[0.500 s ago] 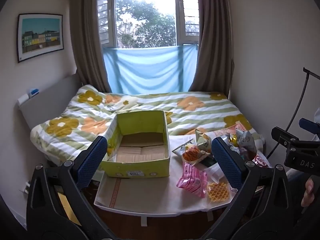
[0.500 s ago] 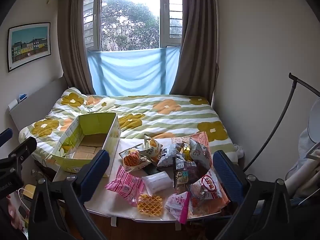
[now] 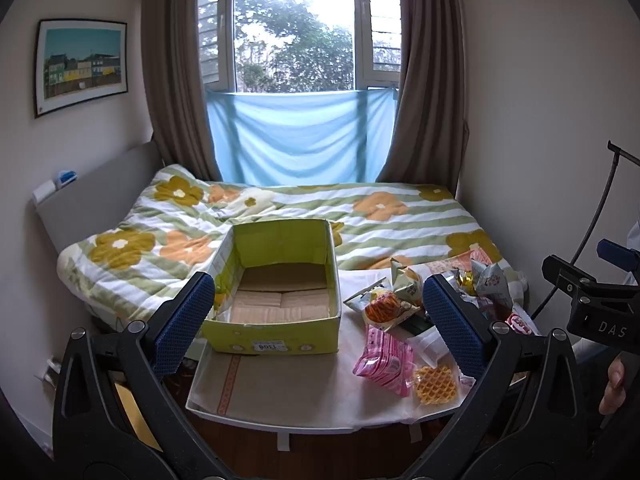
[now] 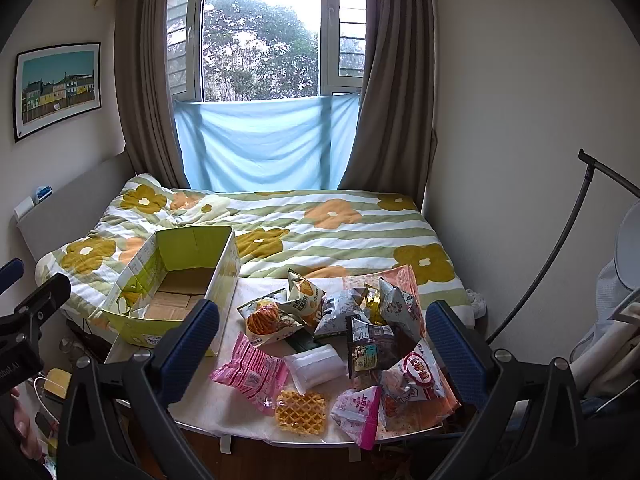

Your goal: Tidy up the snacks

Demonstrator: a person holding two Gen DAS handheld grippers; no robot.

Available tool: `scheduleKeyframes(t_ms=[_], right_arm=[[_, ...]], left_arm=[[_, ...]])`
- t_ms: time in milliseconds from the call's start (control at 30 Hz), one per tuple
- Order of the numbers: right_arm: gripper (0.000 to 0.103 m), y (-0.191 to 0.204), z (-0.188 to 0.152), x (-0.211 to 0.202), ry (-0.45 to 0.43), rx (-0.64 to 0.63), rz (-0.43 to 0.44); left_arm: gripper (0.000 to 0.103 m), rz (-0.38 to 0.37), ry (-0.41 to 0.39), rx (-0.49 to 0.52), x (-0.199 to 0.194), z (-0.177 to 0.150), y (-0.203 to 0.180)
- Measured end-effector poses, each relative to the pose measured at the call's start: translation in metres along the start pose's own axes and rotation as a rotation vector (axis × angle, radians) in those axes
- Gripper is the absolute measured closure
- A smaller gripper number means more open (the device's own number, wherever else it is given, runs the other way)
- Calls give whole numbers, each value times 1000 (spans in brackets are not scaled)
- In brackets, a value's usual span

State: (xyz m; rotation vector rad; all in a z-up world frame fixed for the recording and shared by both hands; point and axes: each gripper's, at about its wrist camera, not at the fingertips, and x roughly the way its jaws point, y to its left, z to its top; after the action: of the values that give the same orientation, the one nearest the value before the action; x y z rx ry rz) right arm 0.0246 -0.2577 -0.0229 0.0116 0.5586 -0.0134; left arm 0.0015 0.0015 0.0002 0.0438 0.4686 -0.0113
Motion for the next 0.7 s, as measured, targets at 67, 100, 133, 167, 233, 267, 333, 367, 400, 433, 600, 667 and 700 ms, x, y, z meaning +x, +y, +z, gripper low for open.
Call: scheduleKeyframes(t_ms=[67, 100, 133, 167, 233, 267, 333, 367, 400, 433, 600, 667, 700], right_arm=[[0, 0, 0, 0, 0, -1, 0], [0, 0, 0, 0, 1, 0, 0], [0, 1, 0, 0, 1, 0, 1], [0, 1, 0, 0, 0, -1, 0], [0, 1, 0, 0, 1, -1, 0], [0, 0, 0, 2, 3, -1, -1], [0, 1, 0, 2, 4, -1, 0], [0, 1, 0, 2, 4, -2, 0], [0, 2, 2, 3, 6, -3, -1], [0, 2, 2, 3, 6, -4, 0], [0, 2, 2, 8, 12, -5, 5], [0, 2, 1, 9, 12, -5, 5], [0, 2, 1, 9, 13, -6, 5]], left_arm=[[0, 1, 1, 0, 0, 0, 0], [0, 0, 1, 0, 4, -2, -1], [0, 0, 4, 0, 5, -2, -1], [0, -1, 5, -1, 10, -3, 2], [0, 0, 8, 0, 12, -1, 3], [0, 0, 9, -1, 13, -1, 4], [0, -2, 2, -4, 13, -2, 5], [0, -1, -1, -4, 13, -3, 4], [0, -2, -2, -4, 13, -3, 4], [0, -3, -3, -6, 14, -3, 5], [0, -4, -6, -12, 17, -5, 6], [0, -5, -6, -16, 19, -6, 7], [0, -5, -11, -17, 18, -6, 7]])
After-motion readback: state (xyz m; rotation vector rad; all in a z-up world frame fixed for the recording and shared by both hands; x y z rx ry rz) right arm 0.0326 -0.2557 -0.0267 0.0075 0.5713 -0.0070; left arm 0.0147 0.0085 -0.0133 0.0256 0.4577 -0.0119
